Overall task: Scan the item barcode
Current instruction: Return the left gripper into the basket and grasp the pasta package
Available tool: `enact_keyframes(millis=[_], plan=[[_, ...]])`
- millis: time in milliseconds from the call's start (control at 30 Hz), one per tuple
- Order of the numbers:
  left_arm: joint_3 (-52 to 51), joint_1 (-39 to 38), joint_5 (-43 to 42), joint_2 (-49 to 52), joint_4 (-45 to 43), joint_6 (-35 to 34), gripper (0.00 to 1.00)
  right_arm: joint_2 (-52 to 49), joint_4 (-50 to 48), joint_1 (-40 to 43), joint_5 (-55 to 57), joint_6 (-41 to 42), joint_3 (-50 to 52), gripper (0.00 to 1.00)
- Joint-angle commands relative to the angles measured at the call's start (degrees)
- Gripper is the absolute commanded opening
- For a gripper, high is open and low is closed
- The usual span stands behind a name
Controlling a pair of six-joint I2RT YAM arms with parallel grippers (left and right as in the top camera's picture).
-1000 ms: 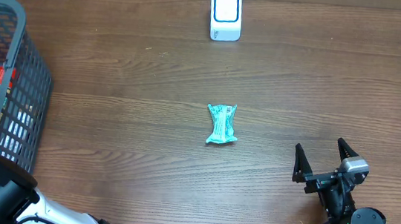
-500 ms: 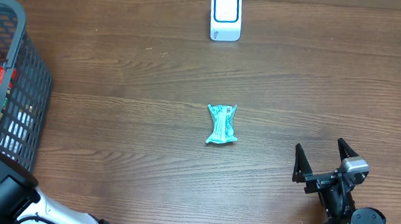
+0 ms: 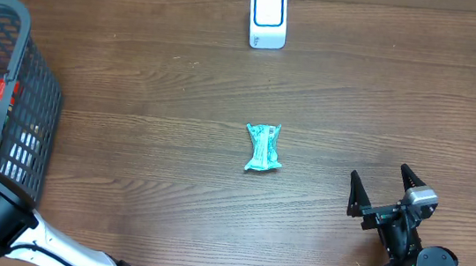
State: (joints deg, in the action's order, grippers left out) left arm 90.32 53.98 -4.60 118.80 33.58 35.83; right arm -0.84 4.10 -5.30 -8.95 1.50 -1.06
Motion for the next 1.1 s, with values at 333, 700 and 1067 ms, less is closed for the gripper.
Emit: enact_keyframes(millis=[333, 700, 1067], plan=[[-0.5, -0.9, 1.1, 8.8, 2.0, 1.3, 0.73, 0.7, -0.2, -0.3, 0.3, 0.0, 0.6, 1.00], [-0.4, -2.3, 0.1, 8.2, 2.6, 1.3, 0.04, 0.7, -0.2, -0.3, 0.3, 0.0, 0.6, 1.00], [2.2, -5.0, -11.5, -5.2, 1.5, -10.3, 0.04, 0.7, -0.2, -0.3, 0.3, 0.0, 0.6, 1.00]])
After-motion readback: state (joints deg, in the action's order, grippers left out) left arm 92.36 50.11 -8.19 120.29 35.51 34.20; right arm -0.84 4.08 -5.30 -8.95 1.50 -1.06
